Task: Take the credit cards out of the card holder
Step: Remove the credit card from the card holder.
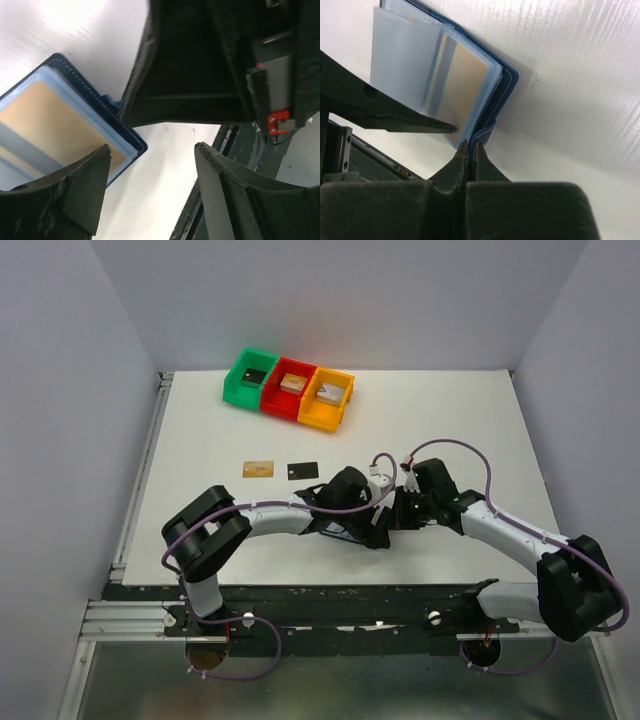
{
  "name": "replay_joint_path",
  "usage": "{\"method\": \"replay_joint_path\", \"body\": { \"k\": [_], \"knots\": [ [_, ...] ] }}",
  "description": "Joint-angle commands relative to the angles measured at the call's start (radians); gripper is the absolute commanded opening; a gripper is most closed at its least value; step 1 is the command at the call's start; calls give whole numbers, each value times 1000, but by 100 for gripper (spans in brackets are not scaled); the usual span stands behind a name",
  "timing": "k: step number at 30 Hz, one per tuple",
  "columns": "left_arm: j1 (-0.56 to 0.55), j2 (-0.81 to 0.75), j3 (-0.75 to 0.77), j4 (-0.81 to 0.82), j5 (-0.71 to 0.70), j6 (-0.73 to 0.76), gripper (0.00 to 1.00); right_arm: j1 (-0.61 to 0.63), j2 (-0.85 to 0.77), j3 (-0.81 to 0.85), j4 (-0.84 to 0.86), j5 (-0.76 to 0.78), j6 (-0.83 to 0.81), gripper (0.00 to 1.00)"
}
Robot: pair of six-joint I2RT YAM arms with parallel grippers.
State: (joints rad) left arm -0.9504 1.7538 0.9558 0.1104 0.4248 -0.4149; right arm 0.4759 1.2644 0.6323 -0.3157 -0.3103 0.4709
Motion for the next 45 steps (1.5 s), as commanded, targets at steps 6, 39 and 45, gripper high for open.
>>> {"method": "replay_joint_path", "body": {
  "k": [6,39,45],
  "knots": [
    [-40,29,54,-31,78,73,79,-2,20,-33,9,28,35,0],
    [58,-283,-250,-58,-406,-180,85,-2,43,-60,33,25,49,0],
    [59,-274,-247,-74,-417,-183,85,-2,58,-60,38,17,55,0]
  ]
}}
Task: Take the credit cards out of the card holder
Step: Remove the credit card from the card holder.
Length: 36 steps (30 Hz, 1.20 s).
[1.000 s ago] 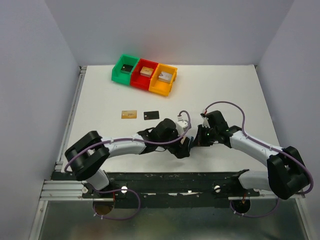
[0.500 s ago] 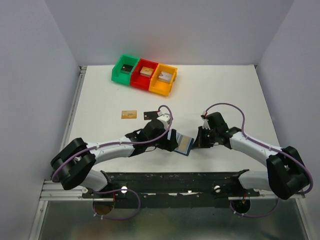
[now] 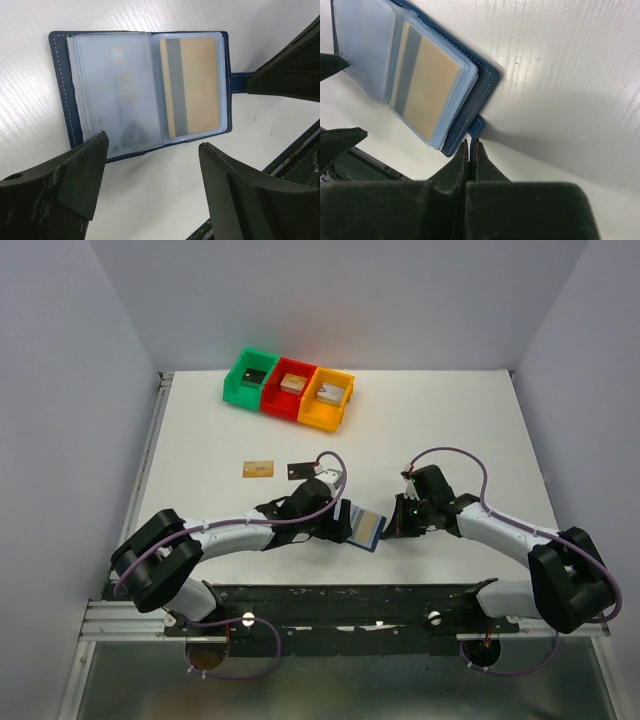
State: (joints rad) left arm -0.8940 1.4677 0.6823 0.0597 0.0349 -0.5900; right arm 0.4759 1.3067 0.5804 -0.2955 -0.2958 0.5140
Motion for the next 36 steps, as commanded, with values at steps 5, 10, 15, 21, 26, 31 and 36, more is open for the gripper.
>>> {"method": "replay_joint_path", "body": {
  "k": [5,10,15,21,26,31,36],
  "knots": [
    [1,-10,10,-12,-53,-17,85,-2,16,-7,21,1,11,0],
    [3,-73,-20,2,-89,-19,86,-2,17,-8,19,0,11,0],
    [3,-81,-23,-8,-102,-19,86,-2,20,-8,24,-2,14,0],
    [3,-38,-15,0,-70,-16,86,-2,22,-10,22,-3,12,0],
    [3,-6,-1,5,-44,-5,86,-2,26,-7,25,-6,11,0],
    [3,14,8,9,-36,2,85,-2,31,-5,27,-9,8,0],
    [3,40,23,12,20,16,85,-2,35,-4,27,-14,6,0]
  ]
}}
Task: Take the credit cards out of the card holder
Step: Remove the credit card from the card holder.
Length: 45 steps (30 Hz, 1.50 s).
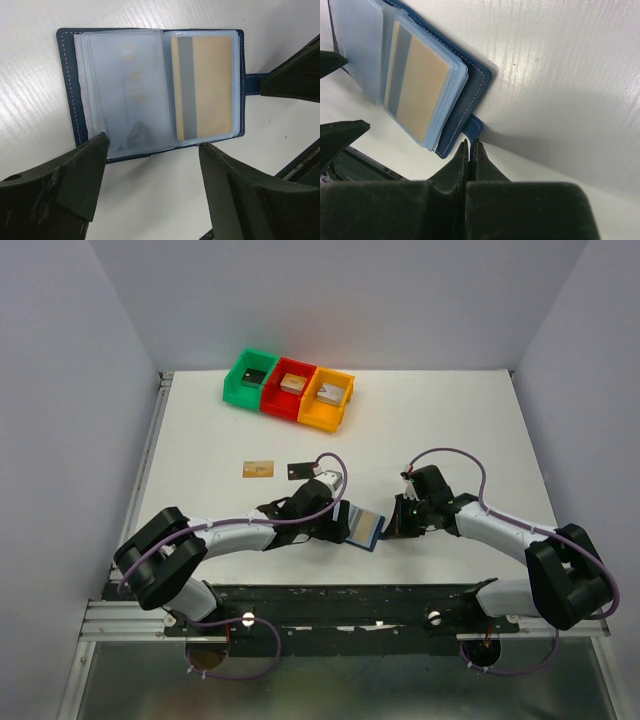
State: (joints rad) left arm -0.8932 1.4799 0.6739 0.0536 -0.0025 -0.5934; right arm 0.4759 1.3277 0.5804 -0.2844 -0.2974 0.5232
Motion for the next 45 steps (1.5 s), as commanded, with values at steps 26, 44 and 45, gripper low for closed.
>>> {"method": "replay_joint_path", "body": {
  "k": [26,44,45],
  "knots": [
    [-39,183,173,112,341,132,83,-2,41,2,19,-11,11,0],
    [-104,289,322,23,423,218,82,-2,-8,-1,-19,37,32,9],
    [-110,281,322,23,415,225,82,-3,-13,-2,-25,41,34,10]
  ]
}}
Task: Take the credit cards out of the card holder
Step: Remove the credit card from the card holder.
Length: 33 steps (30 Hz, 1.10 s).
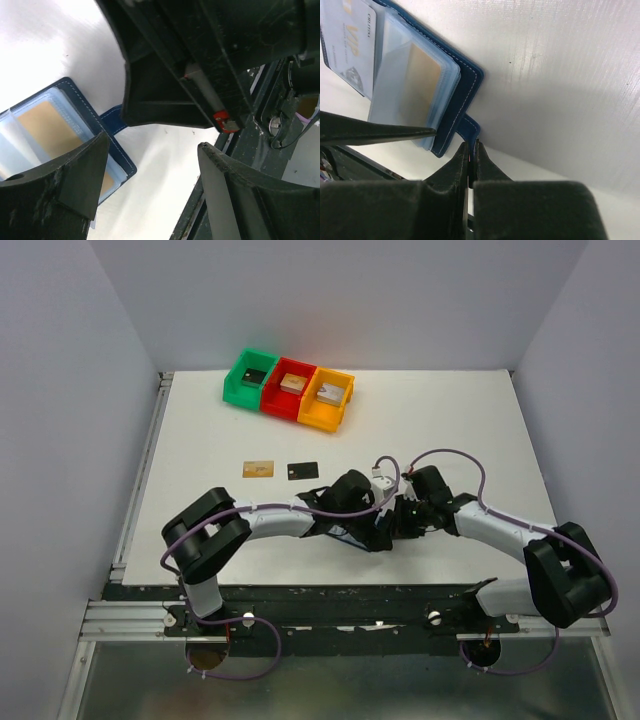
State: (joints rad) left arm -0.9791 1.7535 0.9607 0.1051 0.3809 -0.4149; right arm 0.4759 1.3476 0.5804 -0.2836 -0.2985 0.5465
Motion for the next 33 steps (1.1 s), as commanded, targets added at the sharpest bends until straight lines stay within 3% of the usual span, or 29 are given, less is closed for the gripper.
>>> {"method": "replay_joint_path", "body": {
  "k": [1,8,15,19,23,27,29,33],
  "knots": [
    [-29,-3,30,-24,26,53,82,-3,-37,1,-31,48,12,11],
    [-82,-57,52,-31,19,119,82,-5,-38,7,-61,79,21,22],
    [-105,-153,79,-59,-22,149,82,-6,-99,25,-138,163,38,46],
    [-83,-297,35,-39,-77,116,82,-8,-185,48,-184,219,46,47],
    [6,-463,-98,-13,-186,-2,81,-6,-309,65,-163,211,29,41],
    [175,-568,-229,-28,-241,-146,66,-5,-378,55,-13,52,18,28],
    [247,-577,-287,-19,-235,-203,48,1,-338,78,29,-22,23,24],
    [283,-517,-306,-18,-257,-222,32,23,-197,121,98,-122,44,22]
  ]
}}
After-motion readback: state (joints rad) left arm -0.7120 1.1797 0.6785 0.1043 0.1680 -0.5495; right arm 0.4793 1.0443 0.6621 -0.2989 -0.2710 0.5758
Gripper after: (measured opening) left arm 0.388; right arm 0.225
